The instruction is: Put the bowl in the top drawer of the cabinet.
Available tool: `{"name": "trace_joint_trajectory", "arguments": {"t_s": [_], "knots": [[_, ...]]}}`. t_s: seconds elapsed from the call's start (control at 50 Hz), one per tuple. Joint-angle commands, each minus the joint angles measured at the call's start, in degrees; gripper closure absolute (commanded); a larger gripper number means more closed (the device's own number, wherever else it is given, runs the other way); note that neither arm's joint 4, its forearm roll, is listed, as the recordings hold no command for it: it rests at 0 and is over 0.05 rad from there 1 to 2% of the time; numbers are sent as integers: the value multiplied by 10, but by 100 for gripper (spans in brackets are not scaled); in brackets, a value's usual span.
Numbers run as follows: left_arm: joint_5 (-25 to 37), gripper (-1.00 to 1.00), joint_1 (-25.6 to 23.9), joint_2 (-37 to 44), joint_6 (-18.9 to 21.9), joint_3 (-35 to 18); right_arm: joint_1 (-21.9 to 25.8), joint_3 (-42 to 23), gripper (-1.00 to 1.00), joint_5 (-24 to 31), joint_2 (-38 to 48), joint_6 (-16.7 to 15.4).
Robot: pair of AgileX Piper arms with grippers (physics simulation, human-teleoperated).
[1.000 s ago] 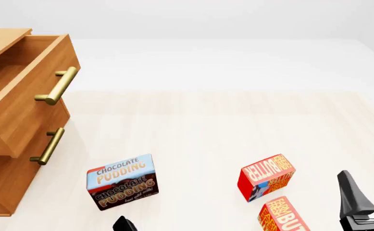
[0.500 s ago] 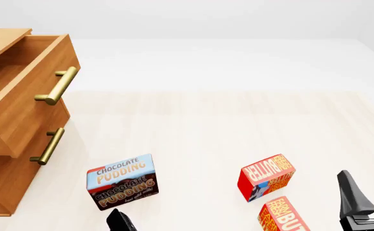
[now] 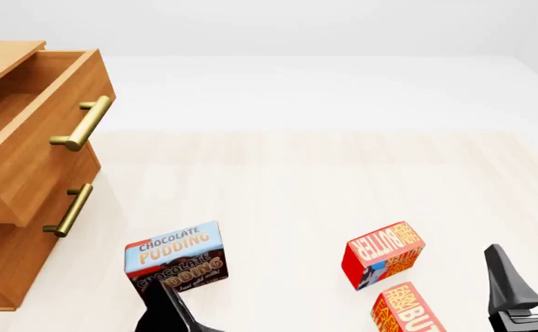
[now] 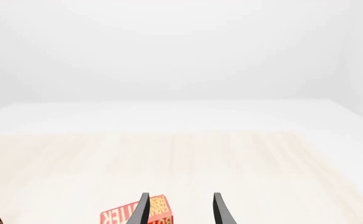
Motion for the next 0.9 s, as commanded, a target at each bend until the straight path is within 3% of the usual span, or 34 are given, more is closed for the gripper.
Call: {"name": "trace_joint_trajectory", "arguments": {"t_s": [0.02, 0.3, 0.74, 0.9], "knots": [[39, 100, 24, -23, 17, -25, 4, 0, -100, -4, 0, 3], [95, 100, 60, -39, 28, -64, 8, 0, -100, -5, 0, 3], [213, 100, 82, -109, 51, -175, 14, 0, -100, -10, 0, 5], [230, 100, 127, -115, 64, -205, 17, 0, -100, -11, 0, 5]]}}
